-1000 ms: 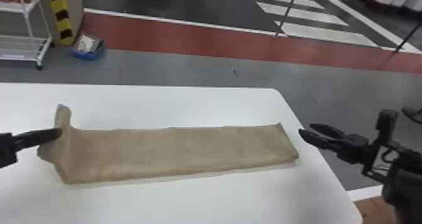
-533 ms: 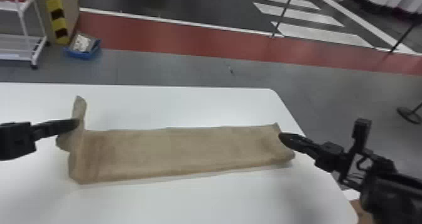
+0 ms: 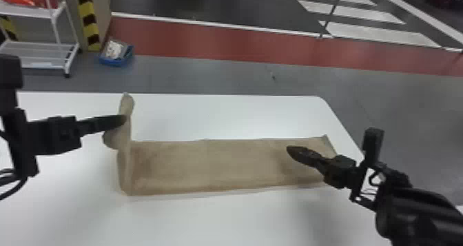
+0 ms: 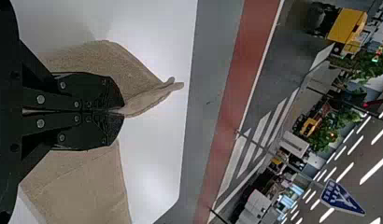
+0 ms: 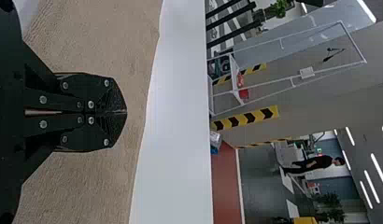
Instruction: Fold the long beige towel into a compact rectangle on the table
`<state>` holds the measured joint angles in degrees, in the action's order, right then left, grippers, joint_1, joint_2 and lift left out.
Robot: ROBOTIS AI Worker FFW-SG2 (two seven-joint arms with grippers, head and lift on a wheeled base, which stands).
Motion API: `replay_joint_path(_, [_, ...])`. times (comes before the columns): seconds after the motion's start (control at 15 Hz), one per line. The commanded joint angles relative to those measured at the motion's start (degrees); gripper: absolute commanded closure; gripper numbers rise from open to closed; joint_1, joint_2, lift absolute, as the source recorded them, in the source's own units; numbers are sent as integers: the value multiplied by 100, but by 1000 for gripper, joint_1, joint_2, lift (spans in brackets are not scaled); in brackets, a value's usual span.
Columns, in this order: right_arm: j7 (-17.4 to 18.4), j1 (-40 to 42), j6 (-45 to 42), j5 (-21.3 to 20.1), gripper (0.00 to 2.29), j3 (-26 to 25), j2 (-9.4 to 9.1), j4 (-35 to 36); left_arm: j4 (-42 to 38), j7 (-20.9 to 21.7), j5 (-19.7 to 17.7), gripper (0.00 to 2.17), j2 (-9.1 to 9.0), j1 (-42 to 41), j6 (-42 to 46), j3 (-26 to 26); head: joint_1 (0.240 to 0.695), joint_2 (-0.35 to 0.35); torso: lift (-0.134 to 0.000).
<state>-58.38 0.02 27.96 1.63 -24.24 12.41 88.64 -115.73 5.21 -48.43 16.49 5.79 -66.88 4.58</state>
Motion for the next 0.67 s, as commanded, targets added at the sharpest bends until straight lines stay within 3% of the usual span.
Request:
replay_joint_path(0.0, [274,-11,-181,-128,1477,561,-54,-14,-2,-20,-44,1362,-5,18,-5,-45,695,-215,-124])
replay_joint_path(0.33, [564,-152,-111,-400,1477,1291,-116,-277,7,-2,-26,1362,-5,18,12,-36,695,-147,-124])
replay_joint_path(0.6, [643,-169,-146,-435,1477,1589,-283,-321,60,59,27,1362,-14,45,30,-45,695,-109,-124])
